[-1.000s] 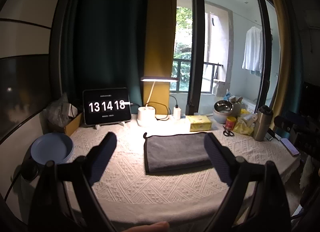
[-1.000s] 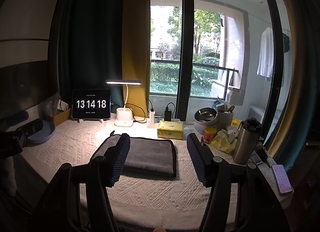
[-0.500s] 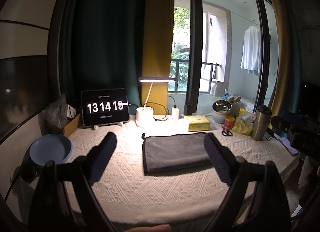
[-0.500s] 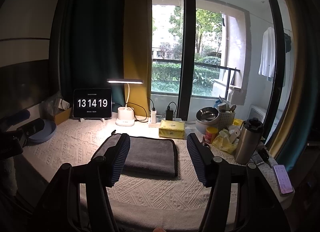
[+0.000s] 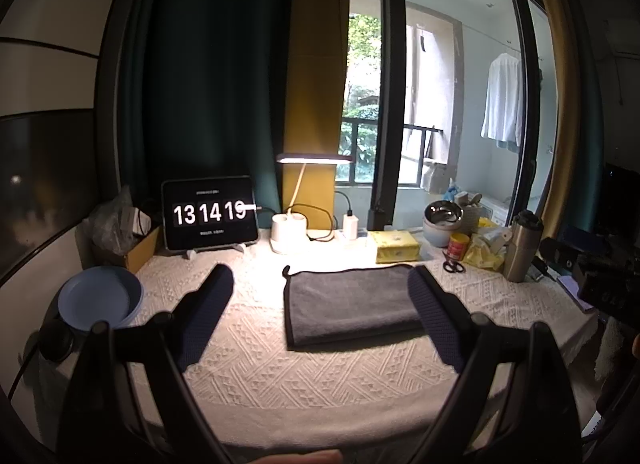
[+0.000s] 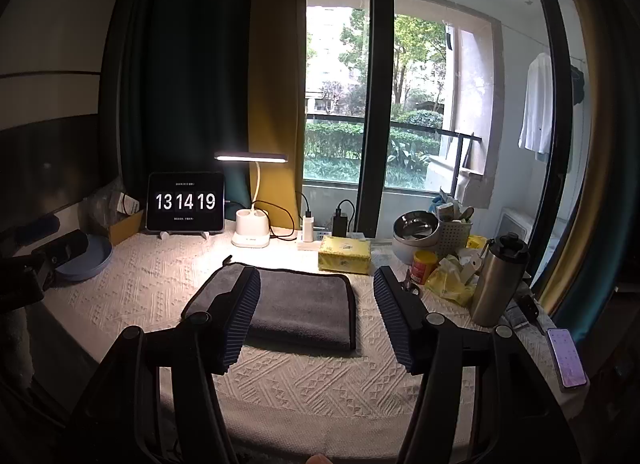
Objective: Fold towel
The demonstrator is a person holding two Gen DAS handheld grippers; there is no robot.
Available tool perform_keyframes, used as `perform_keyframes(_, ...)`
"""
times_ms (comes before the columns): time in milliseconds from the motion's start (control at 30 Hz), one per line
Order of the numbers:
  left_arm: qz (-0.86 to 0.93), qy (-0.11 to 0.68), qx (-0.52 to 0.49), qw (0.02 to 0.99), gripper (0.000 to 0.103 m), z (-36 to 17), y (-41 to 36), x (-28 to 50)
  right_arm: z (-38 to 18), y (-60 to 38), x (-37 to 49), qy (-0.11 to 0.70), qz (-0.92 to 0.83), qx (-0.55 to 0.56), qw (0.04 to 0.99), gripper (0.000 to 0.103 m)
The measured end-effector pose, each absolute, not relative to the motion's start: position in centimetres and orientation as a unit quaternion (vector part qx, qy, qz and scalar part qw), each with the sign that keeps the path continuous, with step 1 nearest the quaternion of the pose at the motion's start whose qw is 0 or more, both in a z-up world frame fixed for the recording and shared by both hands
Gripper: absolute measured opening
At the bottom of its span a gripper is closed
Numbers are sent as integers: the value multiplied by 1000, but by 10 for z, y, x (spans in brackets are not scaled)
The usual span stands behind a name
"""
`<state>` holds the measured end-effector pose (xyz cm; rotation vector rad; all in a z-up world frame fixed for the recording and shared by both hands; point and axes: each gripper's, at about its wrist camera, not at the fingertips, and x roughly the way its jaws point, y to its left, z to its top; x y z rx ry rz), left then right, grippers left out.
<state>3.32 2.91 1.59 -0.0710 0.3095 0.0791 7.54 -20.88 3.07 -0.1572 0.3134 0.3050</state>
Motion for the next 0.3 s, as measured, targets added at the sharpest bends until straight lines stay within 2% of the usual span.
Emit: perform_keyframes(300,26,163,-43,985,90,11,31,39,27,-209,78,163,158,-77,971,62)
